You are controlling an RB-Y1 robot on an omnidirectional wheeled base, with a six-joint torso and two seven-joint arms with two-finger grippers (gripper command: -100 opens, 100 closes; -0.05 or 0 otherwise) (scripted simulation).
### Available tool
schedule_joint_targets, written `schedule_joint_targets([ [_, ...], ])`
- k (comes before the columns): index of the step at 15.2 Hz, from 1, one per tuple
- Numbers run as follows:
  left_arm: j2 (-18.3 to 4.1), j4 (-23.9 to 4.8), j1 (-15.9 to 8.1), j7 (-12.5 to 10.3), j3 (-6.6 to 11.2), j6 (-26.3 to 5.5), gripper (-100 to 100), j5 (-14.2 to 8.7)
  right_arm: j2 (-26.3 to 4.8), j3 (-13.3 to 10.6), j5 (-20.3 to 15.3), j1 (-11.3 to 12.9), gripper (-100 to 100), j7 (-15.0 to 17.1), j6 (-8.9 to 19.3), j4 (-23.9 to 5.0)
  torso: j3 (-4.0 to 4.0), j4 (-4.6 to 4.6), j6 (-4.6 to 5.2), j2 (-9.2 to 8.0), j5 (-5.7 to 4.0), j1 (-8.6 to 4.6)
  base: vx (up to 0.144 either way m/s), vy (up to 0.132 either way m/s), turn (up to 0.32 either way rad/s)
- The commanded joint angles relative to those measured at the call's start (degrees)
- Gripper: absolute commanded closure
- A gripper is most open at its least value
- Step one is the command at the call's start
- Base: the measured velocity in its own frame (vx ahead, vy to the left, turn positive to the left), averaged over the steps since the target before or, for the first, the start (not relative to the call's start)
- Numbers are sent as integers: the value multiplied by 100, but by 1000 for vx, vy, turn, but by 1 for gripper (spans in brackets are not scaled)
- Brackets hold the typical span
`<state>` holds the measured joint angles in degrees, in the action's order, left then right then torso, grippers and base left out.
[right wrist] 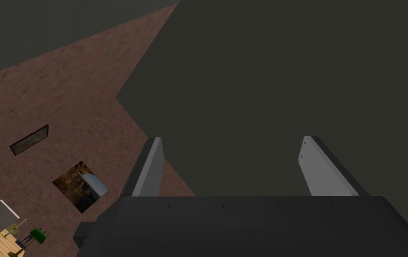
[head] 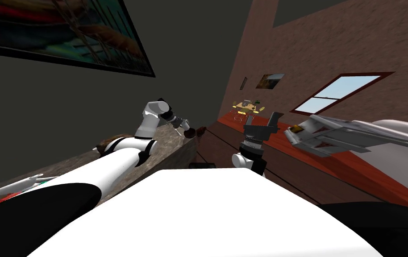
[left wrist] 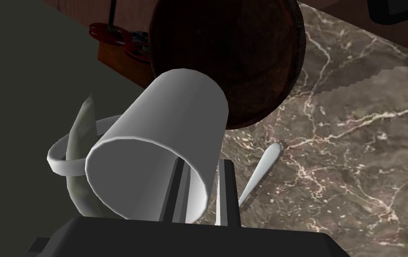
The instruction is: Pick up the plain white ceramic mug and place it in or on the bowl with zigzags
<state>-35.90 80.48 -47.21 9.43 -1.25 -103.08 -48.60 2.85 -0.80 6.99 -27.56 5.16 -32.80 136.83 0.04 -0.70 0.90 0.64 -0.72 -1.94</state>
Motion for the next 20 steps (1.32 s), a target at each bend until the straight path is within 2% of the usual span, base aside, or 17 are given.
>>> schedule_joint_targets([
  [1, -63, 46, -108, -62, -20, -162, 100, -90, 0, 0, 0, 0, 0, 0, 0, 0, 0, 0, 0, 0, 0, 0, 104, -106, -20],
  [2, -99, 52, -158, -82, -24, -296, 100, -132, 0, 0, 0, 0, 0, 0, 0, 0, 0, 5, 5, -6, 3, -2, 100, -95, -14],
  [3, -99, 52, -158, -82, -24, -296, 100, -132, 0, 0, 0, 0, 0, 0, 0, 0, 2, 8, 8, -12, 5, -5, 83, -78, -19],
  [4, -130, 56, -201, -101, -28, -461, 100, -168, 0, 0, 0, 0, 0, 0, 0, 0, 5, 12, 8, -22, 7, -4, 56, -59, -25],
  [5, -130, 56, -201, -101, -28, -461, 100, -168, 0, 0, 0, 0, 0, 0, 0, 0, 11, 14, 6, -38, 11, 0, 37, -44, -19],
  [6, -156, 58, -236, -116, -32, -650, 100, -197, -1, 0, 0, 1, 0, 0, 0, 0, 19, 15, 2, -55, 14, 6, 26, -39, -16],
  [7, -156, 58, -236, -116, -32, -654, 100, -197, -1, 1, 0, 1, 0, 0, 0, 0, 28, 13, -2, -71, 16, 11, 21, -31, -6],
  [10, -188, 59, -281, -136, -36, -1036, 100, -234, -1, 1, 0, 1, 0, 0, 0, 0, 52, 2, -14, -109, 17, 25, 18, -27, -3],
  [12, -194, 58, -290, -140, -37, -1169, 100, -241, -1, 1, 0, 1, 0, 0, 0, 0, 66, -8, -19, -128, 15, 31, 12, -16, 1],
  [13, -176, 76, -274, -159, -38, -1049, 100, -236, -1, 1, 0, 1, 0, 0, 0, 0, 72, -12, -21, -136, 14, 35, 6, -8, 1],
  [14, -177, 73, -273, -158, -38, -1085, -100, -239, -1, 1, 0, 1, 0, 0, 0, 0, 77, -16, -21, -142, 13, 37, 0, 0, 0],
  [18, -177, 72, -272, -159, -39, -1088, -100, -238, -1, 1, 0, 1, 0, 0, 0, -1, 84, -20, -20, -153, 13, 41, 0, 0, 0],
  [19, -391, -26, -333, -208, -248, -951, -100, -501, -1, 1, 0, 1, 0, 0, 0, -1, 85, -20, -20, -154, 13, 41, -1, 4, -67],
  [20, -391, -26, -333, -208, -248, -951, -100, -501, -1, 1, 0, 2, 0, 0, 0, -1, 85, -20, -18, -155, 12, 41, -4, 11, -79],
])
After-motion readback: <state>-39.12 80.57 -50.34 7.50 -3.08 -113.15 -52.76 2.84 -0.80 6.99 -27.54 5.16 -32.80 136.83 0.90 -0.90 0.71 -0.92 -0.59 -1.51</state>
